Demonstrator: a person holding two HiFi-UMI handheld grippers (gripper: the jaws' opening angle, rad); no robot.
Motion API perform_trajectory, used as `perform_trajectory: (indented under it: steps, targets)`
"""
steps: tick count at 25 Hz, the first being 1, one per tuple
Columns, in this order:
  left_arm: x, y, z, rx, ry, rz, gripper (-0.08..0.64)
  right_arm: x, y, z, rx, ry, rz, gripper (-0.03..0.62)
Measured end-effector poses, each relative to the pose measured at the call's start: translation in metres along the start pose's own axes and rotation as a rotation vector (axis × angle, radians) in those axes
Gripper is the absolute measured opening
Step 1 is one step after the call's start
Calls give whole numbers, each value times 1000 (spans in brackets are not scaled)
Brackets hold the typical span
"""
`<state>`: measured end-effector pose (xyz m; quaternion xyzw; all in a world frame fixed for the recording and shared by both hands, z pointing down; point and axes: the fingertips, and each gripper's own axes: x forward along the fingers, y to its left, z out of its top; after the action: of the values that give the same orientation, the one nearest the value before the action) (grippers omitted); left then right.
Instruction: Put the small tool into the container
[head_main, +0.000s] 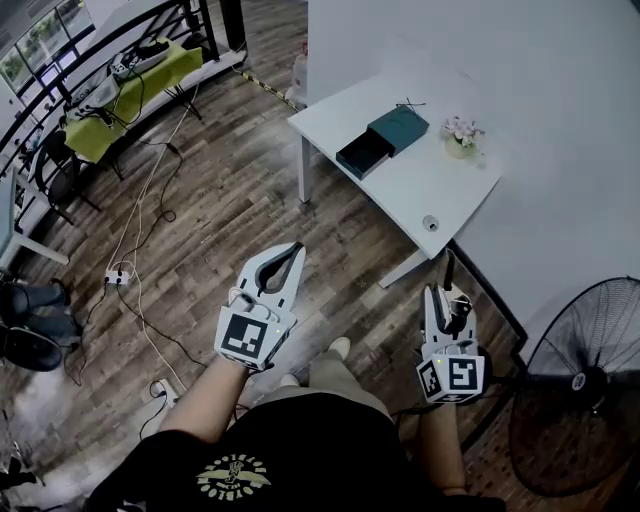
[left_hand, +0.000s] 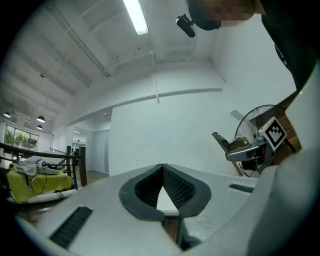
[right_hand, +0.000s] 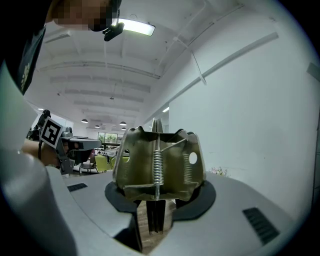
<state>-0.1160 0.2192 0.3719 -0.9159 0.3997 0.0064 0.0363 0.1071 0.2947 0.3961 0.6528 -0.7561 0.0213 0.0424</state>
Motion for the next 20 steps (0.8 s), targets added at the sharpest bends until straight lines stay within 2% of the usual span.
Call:
perform_trajectory:
  steps: [12,17,20]
  targets:
    - [89,-4,-33,-20,53,-29,6,63,-65,-7,34,9,22,127]
    - [124,2,-38,-2,57,-8,6,93,-92,-8,99,8,57,129]
    - [139,6,-36,-5,65,19,6,109,-105,-2,101,0,83,129]
